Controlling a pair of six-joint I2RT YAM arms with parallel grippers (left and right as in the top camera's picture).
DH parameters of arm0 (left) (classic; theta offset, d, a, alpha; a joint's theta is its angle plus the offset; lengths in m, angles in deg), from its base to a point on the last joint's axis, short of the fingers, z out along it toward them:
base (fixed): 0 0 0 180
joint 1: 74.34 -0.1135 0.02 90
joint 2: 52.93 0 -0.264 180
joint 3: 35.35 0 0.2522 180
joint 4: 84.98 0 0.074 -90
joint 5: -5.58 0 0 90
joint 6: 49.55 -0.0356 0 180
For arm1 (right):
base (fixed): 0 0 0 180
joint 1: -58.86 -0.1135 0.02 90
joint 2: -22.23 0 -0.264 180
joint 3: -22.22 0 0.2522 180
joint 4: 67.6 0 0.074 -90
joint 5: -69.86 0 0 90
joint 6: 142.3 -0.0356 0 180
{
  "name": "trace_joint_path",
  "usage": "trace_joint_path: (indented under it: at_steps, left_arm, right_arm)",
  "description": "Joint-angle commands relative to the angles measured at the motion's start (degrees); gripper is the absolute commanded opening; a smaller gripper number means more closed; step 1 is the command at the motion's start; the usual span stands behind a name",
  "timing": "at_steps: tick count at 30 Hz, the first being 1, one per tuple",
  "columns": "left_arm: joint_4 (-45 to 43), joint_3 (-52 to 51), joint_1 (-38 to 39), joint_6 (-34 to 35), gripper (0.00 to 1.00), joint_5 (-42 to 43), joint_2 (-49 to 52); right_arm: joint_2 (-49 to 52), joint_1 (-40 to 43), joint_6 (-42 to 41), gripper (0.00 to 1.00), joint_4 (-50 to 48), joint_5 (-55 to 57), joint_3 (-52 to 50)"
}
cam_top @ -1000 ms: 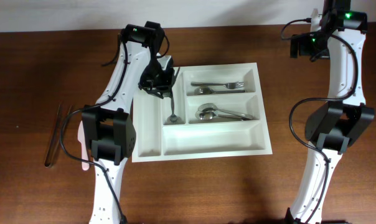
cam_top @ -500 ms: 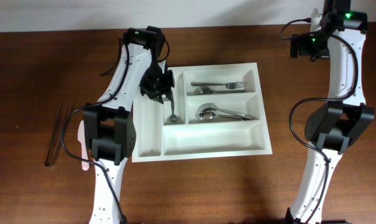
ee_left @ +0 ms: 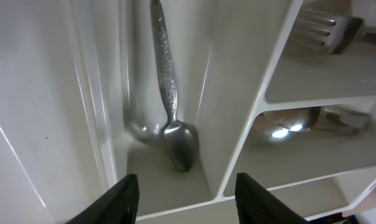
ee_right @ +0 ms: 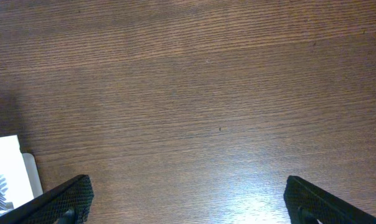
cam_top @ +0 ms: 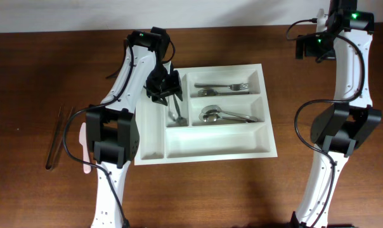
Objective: Pack container
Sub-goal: 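Raise the left gripper and move it over the pink plastic knife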
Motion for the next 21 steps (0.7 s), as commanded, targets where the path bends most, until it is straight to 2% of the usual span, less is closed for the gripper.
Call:
trace_joint_path:
  at_steps: [1,4,7,9,11,13,19,21]
  left_arm:
    - [-0.15,-0.13,0.15,-1.09,0.54,1.05,0.26]
    - [0.13,1.92,-0.94,-4.98,0.54,0.31,0.22]
    - [3.43,8.24,-4.79,-8.24,0.54,-4.22,0.17]
    - [7.72,14.43,-8.87,-11.67,0.54,-8.7,0.17]
    - [10.38,18.62,-12.0,-11.89,0.54,-11.82,0.15]
    - [10.62,21.62,-15.32,-14.16,0.54,-12.09,-0.42]
    - [10.62,23.89,-24.9,-20.83,0.52,-12.46,-2.38]
    - [10.62,23.87,-26.8,-22.03,0.5,-15.56,-2.38]
  right_arm:
    - [-1.44,0.07,-0.28,0.99,0.0,0.28,1.01]
    - [-1.44,0.07,-0.28,0.99,0.0,0.28,1.01]
    - [-1.44,0.07,-0.28,0.99,0.0,0.28,1.01]
    - [-1.44,0.07,-0.28,0.98,0.0,0.28,1.01]
    - [-1.44,0.07,-0.28,0.99,-0.02,0.28,1.01]
    - [-1.44,0.07,-0.28,0.99,0.0,0.28,1.01]
    - [-1.44,0.07,-0.28,0.99,0.0,0.28,1.01]
    - [-1.44,0.07,-0.28,0.99,0.0,0.28,1.01]
